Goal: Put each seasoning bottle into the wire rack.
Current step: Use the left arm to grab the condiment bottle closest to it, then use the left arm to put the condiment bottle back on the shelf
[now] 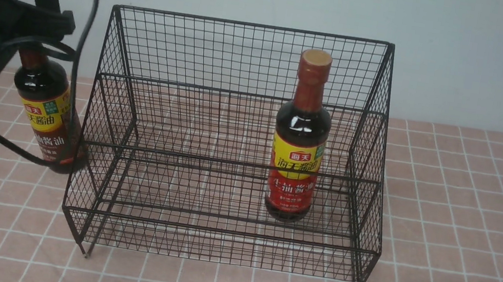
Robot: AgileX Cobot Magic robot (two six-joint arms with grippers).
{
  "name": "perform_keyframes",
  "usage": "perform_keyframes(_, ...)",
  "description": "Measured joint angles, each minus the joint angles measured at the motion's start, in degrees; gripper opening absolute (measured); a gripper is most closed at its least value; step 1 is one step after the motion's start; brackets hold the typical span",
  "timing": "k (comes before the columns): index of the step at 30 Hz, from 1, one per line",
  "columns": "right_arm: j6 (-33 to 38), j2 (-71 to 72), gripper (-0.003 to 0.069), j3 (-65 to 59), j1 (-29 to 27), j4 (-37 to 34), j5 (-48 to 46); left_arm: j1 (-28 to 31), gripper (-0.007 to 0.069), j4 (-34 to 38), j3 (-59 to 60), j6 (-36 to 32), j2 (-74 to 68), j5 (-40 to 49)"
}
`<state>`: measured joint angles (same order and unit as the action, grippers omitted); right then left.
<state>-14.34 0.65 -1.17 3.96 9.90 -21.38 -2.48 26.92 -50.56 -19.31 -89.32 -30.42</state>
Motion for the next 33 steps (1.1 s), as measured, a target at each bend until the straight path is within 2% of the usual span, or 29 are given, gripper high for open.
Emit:
perform_keyframes(5,0.0,0.0,-0.0013,0.0,0.0,0.0,0.0,0.0,0.0555,0.33,-0.05,-0.2,-4.21,-0.19)
perform_keyframes(8,0.0,0.0,-0.0013,0.0,0.0,0.0,0.0,0.0,0.0498,0.35,-0.05,-0.2,-5.79,-0.19)
perform_keyframes(10,0.0,0.0,-0.0013,0.0,0.0,0.0,0.0,0.0,0.0395,0.35,-0.05,-0.2,-6.1,-0.14)
perform_keyframes(12,0.0,0.0,-0.0013,0.0,0.0,0.0,0.0,0.0,0.0256,0.62,-0.07,0.35,-6.08,-0.38)
perform_keyframes(19,0.14,0.0,-0.0013,0.0,0.0,0.0,0.0,0.01,0.0258,0.87,0.19,-0.42,-1.87,5.01)
perform_keyframes(25,0.19,0.0,-0.0013,0.0,0.0,0.0,0.0,-0.04,0.0258,0.96,-1.78,-4.4,10.74,9.94)
perform_keyframes(30,0.19,0.0,-0.0013,0.0,0.0,0.0,0.0,-0.66,0.0258,0.22,-5.79,-5.37,22.72,18.31)
perform_keyframes(33,0.19,0.0,-0.0013,0.0,0.0,0.0,0.0,-3.94,0.0258,-0.26,-6.08,-5.32,29.71,26.69)
